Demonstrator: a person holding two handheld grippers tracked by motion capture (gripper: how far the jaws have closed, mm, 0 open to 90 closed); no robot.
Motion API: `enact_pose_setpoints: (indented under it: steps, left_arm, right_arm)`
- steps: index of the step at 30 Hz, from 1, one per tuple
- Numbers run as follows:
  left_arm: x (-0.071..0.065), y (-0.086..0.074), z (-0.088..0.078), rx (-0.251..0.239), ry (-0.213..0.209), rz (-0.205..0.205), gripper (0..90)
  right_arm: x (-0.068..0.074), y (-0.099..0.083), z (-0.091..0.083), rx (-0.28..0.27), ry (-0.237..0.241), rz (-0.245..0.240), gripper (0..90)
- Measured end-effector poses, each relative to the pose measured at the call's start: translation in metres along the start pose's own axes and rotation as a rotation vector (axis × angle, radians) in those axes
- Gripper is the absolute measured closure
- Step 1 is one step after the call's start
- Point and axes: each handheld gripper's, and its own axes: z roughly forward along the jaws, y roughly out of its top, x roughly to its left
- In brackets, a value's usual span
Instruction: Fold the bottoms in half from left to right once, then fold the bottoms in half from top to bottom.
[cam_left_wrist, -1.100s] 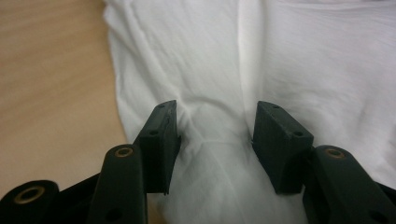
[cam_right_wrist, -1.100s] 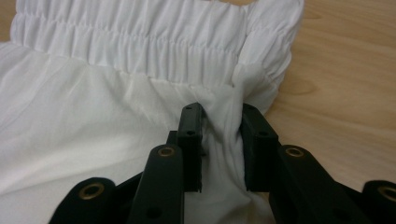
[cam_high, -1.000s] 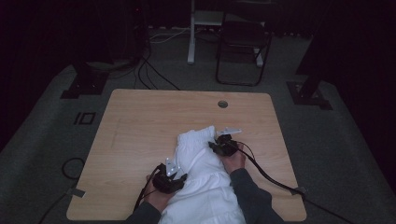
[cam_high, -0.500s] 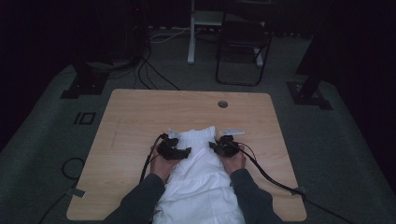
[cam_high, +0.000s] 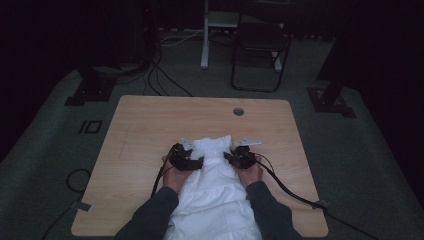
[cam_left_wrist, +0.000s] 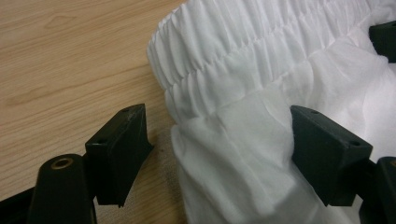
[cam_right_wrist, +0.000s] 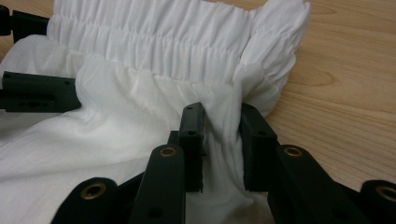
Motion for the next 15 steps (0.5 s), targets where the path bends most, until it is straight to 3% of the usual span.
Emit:
enact_pose_setpoints:
  steps: [11,15]
  left_arm:
    - [-0.0006,0.0029,0.0012,0.015,-0.013,0.013,22.4]
    - [-0.0031,0.0044,-0.0003,0.017,-0.031,0.019,30.0]
  right_arm:
    - [0.0001,0.0000,0.0000,0.000,-0.002,-0.002,73.2]
    - [0.0005,-0.0001,0.0000,0.000,-0.006,-0.009,73.2]
